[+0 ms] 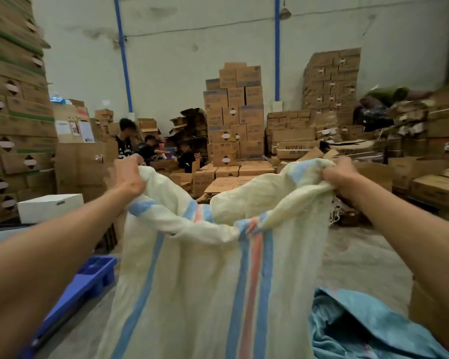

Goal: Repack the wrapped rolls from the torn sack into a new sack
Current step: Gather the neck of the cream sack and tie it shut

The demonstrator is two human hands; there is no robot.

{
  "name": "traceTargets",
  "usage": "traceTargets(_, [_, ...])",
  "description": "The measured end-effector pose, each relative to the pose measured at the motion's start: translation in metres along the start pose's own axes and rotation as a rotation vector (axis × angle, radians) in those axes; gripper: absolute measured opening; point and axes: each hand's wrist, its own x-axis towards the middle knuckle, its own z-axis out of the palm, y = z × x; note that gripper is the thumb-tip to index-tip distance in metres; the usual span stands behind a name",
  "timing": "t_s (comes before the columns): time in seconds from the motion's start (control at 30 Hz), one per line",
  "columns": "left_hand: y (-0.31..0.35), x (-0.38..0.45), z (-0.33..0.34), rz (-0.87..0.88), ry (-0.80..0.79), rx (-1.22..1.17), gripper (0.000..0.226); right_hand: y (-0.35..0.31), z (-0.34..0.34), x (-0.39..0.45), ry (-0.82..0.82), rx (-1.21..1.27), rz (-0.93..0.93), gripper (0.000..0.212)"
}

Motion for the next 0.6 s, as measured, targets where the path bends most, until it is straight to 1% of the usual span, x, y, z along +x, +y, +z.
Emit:
traceTargets(0.03, [0.0,0.006,-0.012,-0.038,0.024,0.06,0.033,0.003,-0.008,0.016,0.081,0.082,0.006,0.051])
traceTargets(0.1, [0.001,0.015,-0.032,-0.104,-0.003,0.165,0.019,-0.001,-0.015,0.034,0.199,0.209,0.062,0.041])
traceTargets(0.17, [0.004,0.023,-0.044,-0.156,-0.16,0.171,0.023,-0.014,-0.016,0.02,0.262,0.077,0.025,0.031])
traceTargets(0.2, [0.006,0.027,-0.047,-0.207,-0.272,0.107,0.03,-0.017,-0.014,0.015,0.276,-0.06,-0.023,0.024])
traceTargets(0.23, [0.008,0.03,-0.048,-0.29,-0.42,-0.038,0.037,-0.019,-0.01,0.011,0.253,-0.175,-0.043,0.022])
traceTargets(0.27, [0.012,0.03,-0.051,-0.395,-0.544,-0.214,0.044,-0.023,-0.005,0.005,0.179,-0.239,-0.047,0.021])
traceTargets(0.3, [0.019,0.027,-0.052,-0.475,-0.625,-0.311,0.05,-0.027,-0.002,0.001,0.058,-0.221,0.002,0.025])
traceTargets(0.33, [0.027,0.026,-0.057,-0.537,-0.662,-0.378,0.052,-0.034,-0.001,-0.005,-0.079,-0.143,0.068,0.026])
traceTargets(0.37, [0.034,0.026,-0.059,-0.549,-0.693,-0.444,0.049,-0.042,-0.001,-0.011,-0.183,-0.036,0.148,0.027])
traceTargets(0.4, [0.043,0.026,-0.064,-0.529,-0.723,-0.52,0.043,-0.05,-0.004,-0.012,-0.259,0.066,0.209,0.026])
traceTargets(0.43, [0.052,0.026,-0.067,-0.48,-0.79,-0.637,0.038,-0.059,-0.005,-0.016,-0.306,0.131,0.223,0.024])
traceTargets(0.5, [0.066,0.028,-0.072,-0.389,-0.873,-0.887,0.037,-0.078,-0.007,-0.021,-0.393,0.295,0.187,0.015])
traceTargets(0.53, [0.073,0.032,-0.071,-0.357,-0.835,-0.946,0.03,-0.086,-0.008,-0.025,-0.431,0.424,0.162,0.013])
traceTargets(0.57, [0.08,0.036,-0.067,-0.322,-0.753,-0.964,0.017,-0.093,-0.007,-0.025,-0.444,0.53,0.144,0.017])
traceTargets(0.6, [0.087,0.039,-0.065,-0.256,-0.637,-0.918,0.007,-0.1,-0.006,-0.022,-0.464,0.63,0.127,0.027])
